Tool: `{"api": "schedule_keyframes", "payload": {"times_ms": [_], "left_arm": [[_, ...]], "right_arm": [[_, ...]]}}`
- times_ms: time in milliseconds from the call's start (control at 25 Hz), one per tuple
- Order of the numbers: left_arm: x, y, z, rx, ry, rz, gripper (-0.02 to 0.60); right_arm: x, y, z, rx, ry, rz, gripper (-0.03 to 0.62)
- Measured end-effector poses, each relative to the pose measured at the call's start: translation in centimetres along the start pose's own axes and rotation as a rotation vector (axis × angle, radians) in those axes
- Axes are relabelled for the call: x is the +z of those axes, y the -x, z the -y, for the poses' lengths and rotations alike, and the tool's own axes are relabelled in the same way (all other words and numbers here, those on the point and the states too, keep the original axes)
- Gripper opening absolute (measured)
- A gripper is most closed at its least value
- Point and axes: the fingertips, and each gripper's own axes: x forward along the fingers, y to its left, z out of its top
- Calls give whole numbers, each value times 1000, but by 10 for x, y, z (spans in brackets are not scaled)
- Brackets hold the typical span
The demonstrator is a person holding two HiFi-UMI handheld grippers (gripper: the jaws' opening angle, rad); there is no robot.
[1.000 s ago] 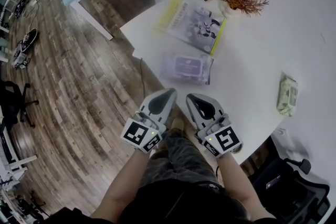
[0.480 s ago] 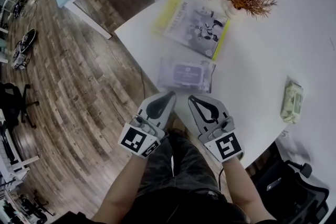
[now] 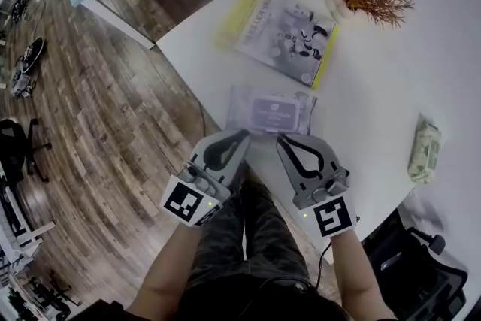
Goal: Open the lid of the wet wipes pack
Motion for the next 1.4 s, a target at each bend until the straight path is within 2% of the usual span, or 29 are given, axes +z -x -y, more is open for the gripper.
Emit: {"api": "schedule_keyframes", "payload": {"times_ms": [240, 320, 440, 680, 760, 960, 1080, 1400], "left_arm": [[1, -9, -14, -36, -7, -5, 15], [2, -10, -17, -55, -19, -5, 24], [3, -13, -24, -84, -39, -9, 115], [-3, -17, -31, -162, -74, -46, 200], [-5, -18, -32, -197, -86, -62, 257], [-17, -20, -33, -295, -209, -158, 355], [-24, -23, -37, -342, -301, -216, 395], [-28, -30, -29, -514, -351, -295, 446]], "right_arm": [[-7, -11, 7, -18, 43, -37, 22], [-7, -13, 6, -1, 78, -45, 59], [-8, -16, 5, 19, 102, -51, 84], [-10, -22, 9, 46, 129, -62, 119], [-11, -23, 10, 58, 138, -64, 127], [-15, -24, 11, 84, 146, -73, 136], [-15, -25, 10, 91, 130, -68, 149], [-18, -26, 7, 132, 153, -73, 167]]}}
